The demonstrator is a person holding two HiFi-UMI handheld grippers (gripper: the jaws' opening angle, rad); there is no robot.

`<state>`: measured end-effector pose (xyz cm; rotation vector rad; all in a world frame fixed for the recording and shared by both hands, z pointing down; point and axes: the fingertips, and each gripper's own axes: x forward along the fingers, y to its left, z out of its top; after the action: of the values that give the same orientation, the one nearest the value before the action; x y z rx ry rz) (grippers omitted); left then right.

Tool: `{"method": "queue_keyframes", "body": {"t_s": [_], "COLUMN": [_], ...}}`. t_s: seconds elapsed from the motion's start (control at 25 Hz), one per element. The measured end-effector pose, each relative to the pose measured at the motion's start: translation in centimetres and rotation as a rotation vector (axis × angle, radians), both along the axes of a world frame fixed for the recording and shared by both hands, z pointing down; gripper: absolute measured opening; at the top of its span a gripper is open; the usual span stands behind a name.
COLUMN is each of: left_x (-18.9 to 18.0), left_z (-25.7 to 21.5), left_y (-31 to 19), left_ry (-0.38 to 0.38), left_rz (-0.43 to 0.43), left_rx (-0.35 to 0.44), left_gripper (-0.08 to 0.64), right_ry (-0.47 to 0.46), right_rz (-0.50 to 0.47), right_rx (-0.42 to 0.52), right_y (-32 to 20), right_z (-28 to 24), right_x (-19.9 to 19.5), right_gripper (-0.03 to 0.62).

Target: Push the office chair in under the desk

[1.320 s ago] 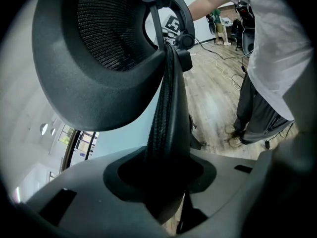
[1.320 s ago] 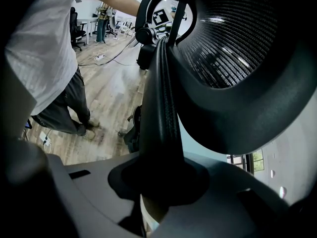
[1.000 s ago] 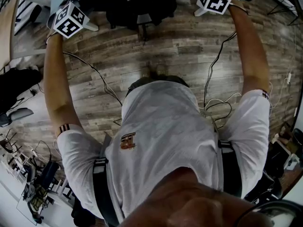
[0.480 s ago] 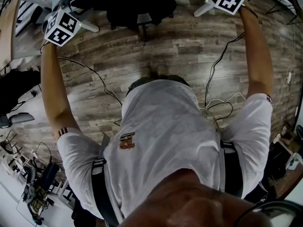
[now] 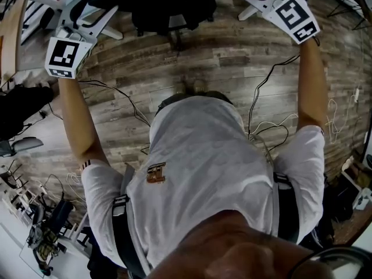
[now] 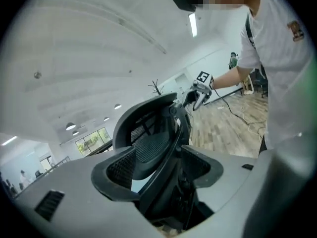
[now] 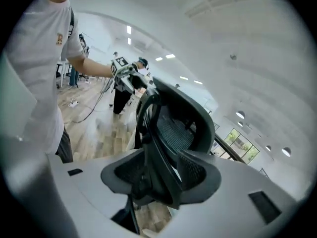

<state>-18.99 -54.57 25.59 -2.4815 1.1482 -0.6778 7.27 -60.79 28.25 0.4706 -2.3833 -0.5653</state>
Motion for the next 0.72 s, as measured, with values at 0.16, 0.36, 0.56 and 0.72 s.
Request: {"method": "queue_keyframes", "body": {"t_s": [0.16,0.36,0.56,0.72], "left_x": [2.9,6.6,10.1,12.8], "left_z": [-2.3,-3.2,-2.8,-2.8], "left_y": [2.2,4.9,6.9,8.3], "left_ry": [0.198,0.387,0.502,0.575], "left_rz": [0.022,0.061,0.095,0.116], "left_rx": [0.022,0.037,0.045,0.039], "left_gripper": [0.293,0.293,0.293,0.288], "right_ry": [-0.192,-0.508,-0.664,-0.788], "right_rz": [-0.033,-0.055,-0.015,-0.021], "right_rx": [0.017,0.001,-0.066,-0.066], "right_y": [3.0,7.4,10.7,12.8], "right_z": [-2.7,-5.5,-4.8,-5.6], "right_x": [-1.1,-2.2,-2.4,-3.2], "right_gripper": [0.213,0.213,0.191,0.161]}}
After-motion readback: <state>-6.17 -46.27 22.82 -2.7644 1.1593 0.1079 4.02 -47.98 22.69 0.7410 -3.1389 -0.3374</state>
